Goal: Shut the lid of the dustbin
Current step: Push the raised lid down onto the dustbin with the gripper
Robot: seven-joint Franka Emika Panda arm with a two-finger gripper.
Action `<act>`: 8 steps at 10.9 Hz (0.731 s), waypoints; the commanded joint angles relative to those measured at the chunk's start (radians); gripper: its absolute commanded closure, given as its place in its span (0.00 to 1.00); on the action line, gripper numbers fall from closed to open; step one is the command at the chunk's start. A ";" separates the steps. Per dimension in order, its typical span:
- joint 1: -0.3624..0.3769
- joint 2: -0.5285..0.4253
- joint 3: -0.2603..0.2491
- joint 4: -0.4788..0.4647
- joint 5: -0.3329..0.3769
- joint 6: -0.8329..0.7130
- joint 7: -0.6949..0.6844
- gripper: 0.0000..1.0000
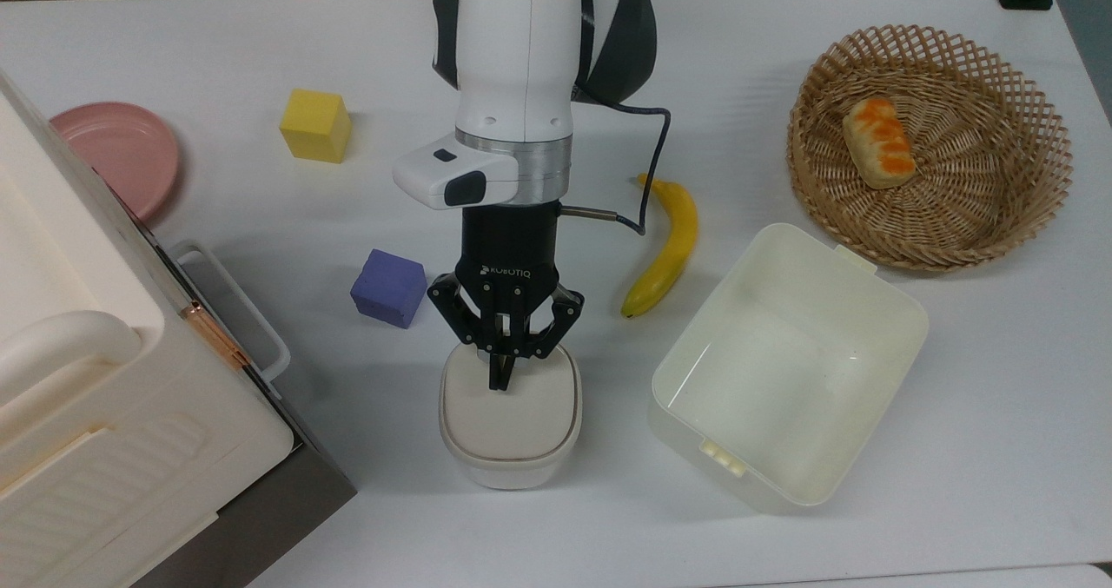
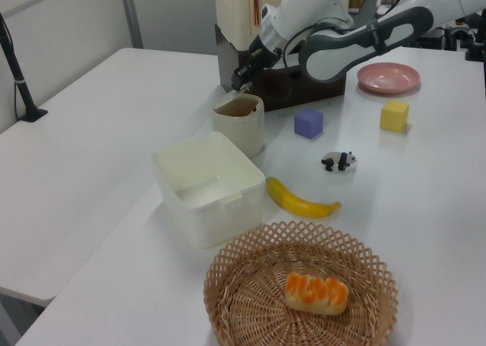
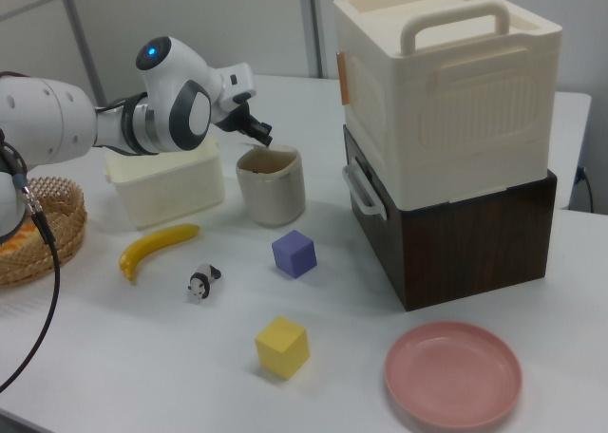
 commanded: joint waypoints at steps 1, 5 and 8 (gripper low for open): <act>0.022 -0.049 -0.008 -0.110 -0.014 -0.025 -0.017 0.92; 0.034 -0.020 0.004 -0.138 -0.014 -0.027 -0.034 0.92; 0.031 -0.042 0.006 -0.128 -0.006 -0.027 -0.025 0.92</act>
